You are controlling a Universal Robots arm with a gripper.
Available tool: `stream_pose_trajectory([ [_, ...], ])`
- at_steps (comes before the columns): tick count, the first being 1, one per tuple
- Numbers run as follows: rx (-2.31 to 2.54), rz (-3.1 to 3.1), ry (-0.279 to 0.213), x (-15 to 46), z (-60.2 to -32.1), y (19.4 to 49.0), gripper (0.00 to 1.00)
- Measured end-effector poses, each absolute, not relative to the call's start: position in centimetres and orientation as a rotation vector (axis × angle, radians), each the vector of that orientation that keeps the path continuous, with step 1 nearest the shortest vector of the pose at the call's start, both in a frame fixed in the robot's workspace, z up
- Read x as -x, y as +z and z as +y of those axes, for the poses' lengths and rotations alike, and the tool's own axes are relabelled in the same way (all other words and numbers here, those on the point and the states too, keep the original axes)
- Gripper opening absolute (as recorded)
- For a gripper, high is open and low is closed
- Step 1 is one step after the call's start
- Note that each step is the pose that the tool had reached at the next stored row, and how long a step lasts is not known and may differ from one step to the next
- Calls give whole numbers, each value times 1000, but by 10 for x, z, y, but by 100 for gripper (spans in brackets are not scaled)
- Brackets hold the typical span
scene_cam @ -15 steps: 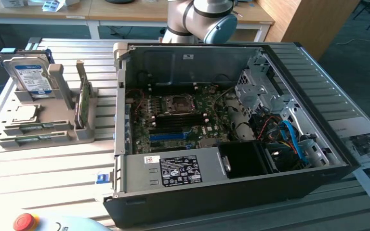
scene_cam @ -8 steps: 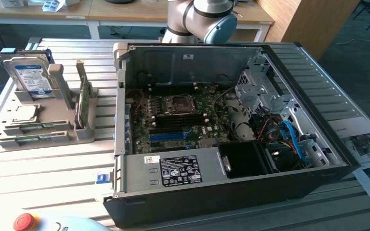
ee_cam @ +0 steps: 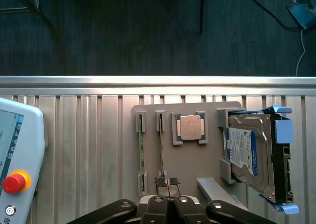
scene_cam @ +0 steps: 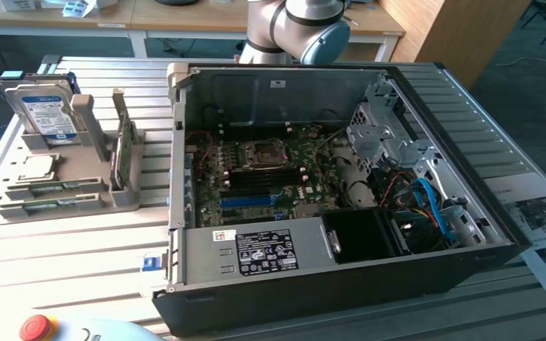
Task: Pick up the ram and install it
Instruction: 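Pick up the ram and move it above insertion slot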
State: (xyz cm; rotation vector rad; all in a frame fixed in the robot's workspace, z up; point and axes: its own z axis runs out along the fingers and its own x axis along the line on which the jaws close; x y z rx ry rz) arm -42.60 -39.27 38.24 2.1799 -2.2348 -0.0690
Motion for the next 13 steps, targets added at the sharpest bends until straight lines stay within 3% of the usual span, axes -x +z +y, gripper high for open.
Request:
stream_pose_trajectory([
  [13, -2174, -2230, -56, 426, -393, 363, 10],
])
